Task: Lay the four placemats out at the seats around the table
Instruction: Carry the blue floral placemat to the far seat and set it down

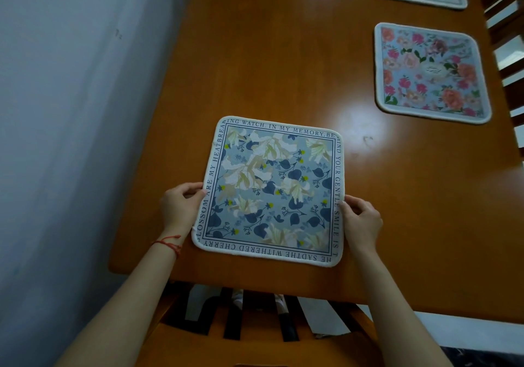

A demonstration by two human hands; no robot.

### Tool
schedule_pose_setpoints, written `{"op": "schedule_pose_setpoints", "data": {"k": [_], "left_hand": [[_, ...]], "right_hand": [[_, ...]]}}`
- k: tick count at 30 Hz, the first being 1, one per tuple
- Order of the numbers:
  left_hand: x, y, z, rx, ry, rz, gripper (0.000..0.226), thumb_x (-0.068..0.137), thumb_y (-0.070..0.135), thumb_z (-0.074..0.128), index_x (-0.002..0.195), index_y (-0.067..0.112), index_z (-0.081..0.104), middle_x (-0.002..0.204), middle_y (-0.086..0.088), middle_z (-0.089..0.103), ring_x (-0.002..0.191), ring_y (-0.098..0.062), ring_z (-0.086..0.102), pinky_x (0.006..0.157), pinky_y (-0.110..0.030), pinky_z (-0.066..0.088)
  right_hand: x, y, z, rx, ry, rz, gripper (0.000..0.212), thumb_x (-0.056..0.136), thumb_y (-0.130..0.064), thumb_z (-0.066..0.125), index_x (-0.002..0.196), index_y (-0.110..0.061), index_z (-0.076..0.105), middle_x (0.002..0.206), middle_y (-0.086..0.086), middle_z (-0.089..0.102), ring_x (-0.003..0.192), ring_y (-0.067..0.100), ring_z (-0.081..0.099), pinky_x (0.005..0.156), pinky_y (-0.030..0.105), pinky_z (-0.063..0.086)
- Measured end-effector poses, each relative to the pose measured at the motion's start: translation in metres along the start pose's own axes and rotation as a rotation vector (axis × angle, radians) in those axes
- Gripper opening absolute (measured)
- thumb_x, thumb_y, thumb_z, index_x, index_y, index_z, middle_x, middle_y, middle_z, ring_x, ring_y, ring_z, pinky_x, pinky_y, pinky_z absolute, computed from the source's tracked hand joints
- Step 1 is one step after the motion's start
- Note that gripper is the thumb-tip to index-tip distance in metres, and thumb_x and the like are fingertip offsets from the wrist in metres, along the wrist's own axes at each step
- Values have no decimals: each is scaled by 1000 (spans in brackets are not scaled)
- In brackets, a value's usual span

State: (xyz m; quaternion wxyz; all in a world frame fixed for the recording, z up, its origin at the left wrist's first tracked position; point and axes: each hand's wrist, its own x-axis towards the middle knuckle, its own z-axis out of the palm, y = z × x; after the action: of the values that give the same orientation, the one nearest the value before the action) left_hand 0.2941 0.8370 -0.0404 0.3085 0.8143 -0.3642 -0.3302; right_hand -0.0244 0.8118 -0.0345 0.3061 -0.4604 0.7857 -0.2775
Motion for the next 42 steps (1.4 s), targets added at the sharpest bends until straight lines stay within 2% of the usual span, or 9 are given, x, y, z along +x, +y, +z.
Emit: {"op": "schedule_pose_setpoints", "data": {"k": [4, 10, 15, 19, 25, 31, 35, 42], "left_hand": [[-2, 1, 0, 6, -6, 4, 20, 84, 12, 64, 102, 5, 68, 90, -10, 70, 70, -18, 66, 57, -29, 56], [-5, -3, -1, -2, -4, -12, 19, 83, 12, 65, 100, 5, 69, 89, -11, 70, 71, -21, 67, 60, -33, 57], [-6, -3, -2, -2, -4, -9, 20, 83, 12, 65, 102, 5, 69, 91, -11, 70, 72, -20, 66, 57, -27, 54], [-4, -2, -2, 3, -9, 2, 21, 84, 14, 65, 103, 6, 69, 92, -10, 70, 70, -18, 67, 48, -23, 54], [-3, 3, 3, -7, -3, 2, 21, 84, 13, 65, 103, 5, 69, 92, -12, 71, 67, -18, 66, 51, -24, 52], [-3, 2, 2, 6, -14, 7, 22, 85, 13, 64, 104, 5, 68, 91, -10, 70, 63, -9, 63, 41, -12, 48], [-4, 1, 1, 4, -9, 5, 21, 85, 14, 64, 104, 6, 68, 92, -11, 71, 66, -14, 66, 44, -18, 52], [-5, 2, 2, 20, -8, 17, 22, 85, 14, 64, 104, 5, 68, 91, -11, 71, 63, -12, 64, 41, -13, 49]], "right_hand": [[0, 3, 0, -3, -8, -15, 26, 85, -15, 63, 108, -3, 64, 102, 10, 65, 82, 13, 58, 59, 11, 42], [-4, 3, 1, -12, -8, -40, 25, 85, -13, 62, 107, -2, 65, 99, 9, 64, 81, 13, 58, 58, 9, 39], [-5, 2, 0, -19, -5, -50, 24, 85, -13, 62, 107, -3, 65, 97, 9, 64, 78, 11, 56, 55, 7, 38], [-4, 3, 0, 7, -1, -31, 23, 86, -13, 62, 106, -3, 65, 99, 8, 65, 80, 11, 56, 57, 7, 37], [-2, 3, -1, 25, 26, -13, 24, 85, -12, 62, 106, -2, 65, 99, 11, 65, 81, 13, 57, 58, 8, 38], [-2, 6, 2, 17, 28, -36, 24, 85, -13, 62, 106, -2, 65, 99, 12, 65, 81, 15, 59, 60, 13, 43], [-2, 7, 2, 3, 30, -46, 24, 86, -14, 62, 106, -2, 65, 99, 11, 65, 81, 15, 59, 60, 13, 43], [-2, 7, 1, 1, 25, -43, 23, 86, -14, 61, 105, -3, 66, 98, 10, 65, 81, 14, 58, 59, 10, 40]]}}
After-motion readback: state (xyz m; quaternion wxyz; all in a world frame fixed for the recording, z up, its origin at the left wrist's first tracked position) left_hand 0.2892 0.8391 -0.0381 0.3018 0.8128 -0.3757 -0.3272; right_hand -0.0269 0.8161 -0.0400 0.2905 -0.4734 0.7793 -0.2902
